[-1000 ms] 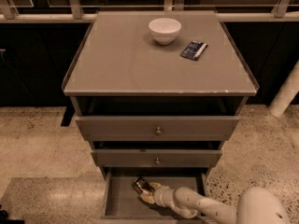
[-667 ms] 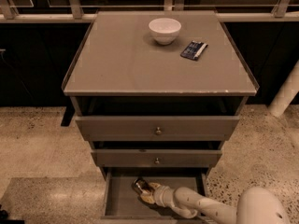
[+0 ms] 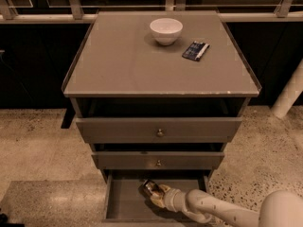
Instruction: Pick orange can from bottom drawer and place on counter
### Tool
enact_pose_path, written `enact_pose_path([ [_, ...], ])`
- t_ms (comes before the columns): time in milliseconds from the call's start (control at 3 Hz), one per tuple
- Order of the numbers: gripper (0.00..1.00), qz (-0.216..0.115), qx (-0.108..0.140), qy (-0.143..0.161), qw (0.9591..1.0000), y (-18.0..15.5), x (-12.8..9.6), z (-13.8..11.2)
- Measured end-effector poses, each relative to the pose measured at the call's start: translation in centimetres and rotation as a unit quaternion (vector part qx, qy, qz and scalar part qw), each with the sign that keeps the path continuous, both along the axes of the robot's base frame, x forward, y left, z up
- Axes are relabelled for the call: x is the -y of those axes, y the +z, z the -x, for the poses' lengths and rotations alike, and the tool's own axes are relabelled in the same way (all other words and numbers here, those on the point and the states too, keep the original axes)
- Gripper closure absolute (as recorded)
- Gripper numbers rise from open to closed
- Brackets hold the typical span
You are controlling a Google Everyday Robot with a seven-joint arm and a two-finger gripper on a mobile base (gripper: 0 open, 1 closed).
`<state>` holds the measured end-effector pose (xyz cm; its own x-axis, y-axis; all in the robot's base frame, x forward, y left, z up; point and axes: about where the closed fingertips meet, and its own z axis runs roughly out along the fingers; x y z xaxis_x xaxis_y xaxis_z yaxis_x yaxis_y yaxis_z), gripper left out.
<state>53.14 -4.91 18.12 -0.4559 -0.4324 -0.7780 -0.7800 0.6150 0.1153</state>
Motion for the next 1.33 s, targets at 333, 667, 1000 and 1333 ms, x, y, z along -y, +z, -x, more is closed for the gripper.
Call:
enact_pose_path([
  [333,1.00,0.002,-0.009,-0.011,0.9999,2.4,1.9,3.5],
  [667,1.00,-0.010,-0.010,-0.001,0.9999,5.4,3.5,7.2],
  [1000,1.00,-0.039,0.011,0.017,0.9990,9.0,4.9,10.1],
  [1333,1.00,-0.039,0.011,0.018,0.9990,9.0,4.8,10.1],
])
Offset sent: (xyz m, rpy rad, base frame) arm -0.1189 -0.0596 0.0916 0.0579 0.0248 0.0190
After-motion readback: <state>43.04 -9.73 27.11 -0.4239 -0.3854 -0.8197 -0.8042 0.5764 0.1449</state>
